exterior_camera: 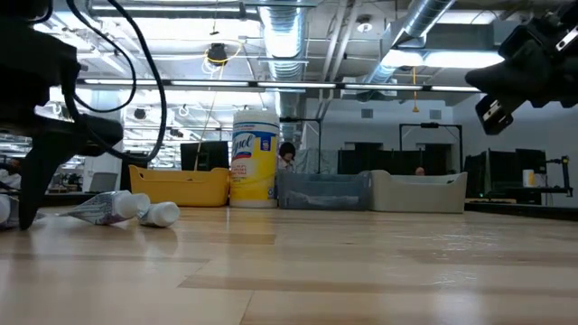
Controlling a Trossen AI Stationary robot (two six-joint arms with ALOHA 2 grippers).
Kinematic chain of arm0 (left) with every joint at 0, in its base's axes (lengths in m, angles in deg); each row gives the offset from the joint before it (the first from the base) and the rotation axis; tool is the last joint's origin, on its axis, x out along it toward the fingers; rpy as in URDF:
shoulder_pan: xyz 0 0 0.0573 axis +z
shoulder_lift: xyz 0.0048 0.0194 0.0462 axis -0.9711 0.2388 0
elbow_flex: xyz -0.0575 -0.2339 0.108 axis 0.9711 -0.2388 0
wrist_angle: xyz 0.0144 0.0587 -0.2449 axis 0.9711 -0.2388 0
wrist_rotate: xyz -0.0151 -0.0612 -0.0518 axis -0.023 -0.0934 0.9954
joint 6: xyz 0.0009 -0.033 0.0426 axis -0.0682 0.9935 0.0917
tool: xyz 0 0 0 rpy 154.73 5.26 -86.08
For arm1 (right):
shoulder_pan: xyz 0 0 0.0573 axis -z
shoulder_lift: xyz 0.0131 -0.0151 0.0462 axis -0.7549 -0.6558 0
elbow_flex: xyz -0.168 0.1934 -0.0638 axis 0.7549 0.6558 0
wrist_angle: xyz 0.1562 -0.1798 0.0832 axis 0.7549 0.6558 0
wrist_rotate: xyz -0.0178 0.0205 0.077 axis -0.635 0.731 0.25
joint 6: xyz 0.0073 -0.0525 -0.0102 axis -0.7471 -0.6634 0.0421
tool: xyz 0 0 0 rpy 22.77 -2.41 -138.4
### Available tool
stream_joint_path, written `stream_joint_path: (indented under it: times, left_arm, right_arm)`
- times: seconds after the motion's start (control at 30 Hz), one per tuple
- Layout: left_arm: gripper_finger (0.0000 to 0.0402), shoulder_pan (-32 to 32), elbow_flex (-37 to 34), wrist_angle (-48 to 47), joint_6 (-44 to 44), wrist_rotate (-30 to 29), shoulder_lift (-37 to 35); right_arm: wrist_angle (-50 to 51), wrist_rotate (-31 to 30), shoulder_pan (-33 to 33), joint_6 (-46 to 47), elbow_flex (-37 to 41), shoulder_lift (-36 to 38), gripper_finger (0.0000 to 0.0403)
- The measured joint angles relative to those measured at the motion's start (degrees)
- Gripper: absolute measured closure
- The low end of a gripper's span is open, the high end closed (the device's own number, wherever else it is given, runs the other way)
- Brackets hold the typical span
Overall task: Pick & Place Travel size toiletries
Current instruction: Put the white toothpaste into the black bin
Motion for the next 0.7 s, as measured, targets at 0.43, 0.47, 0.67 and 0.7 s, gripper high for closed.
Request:
stream_joint_path:
  times: [0.43,0.47,0.67,0.7]
  left_arm:
    - [0.0223,0.0,-0.6,3.1,-5.9,-1.0,0.0]
    - [0.0235,0.0,-0.9,3.1,-5.9,-0.9,0.0]
    - [0.0307,0.0,-1.6,3.9,-5.9,-0.4,-0.1]
    - [0.0315,0.0,-1.6,4.0,-5.9,-0.4,-0.1]
  right_arm:
    - [0.0,0.0,0.2,0.8,0.0,0.0,0.0398]
    - [0.0,0.0,0.2,0.8,0.0,0.0,0.0398]
    - [0.0,0.0,0.2,0.8,0.0,0.0,0.0398]
    - [0.0,0.0,0.2,0.8,0.0,0.0,0.0398]
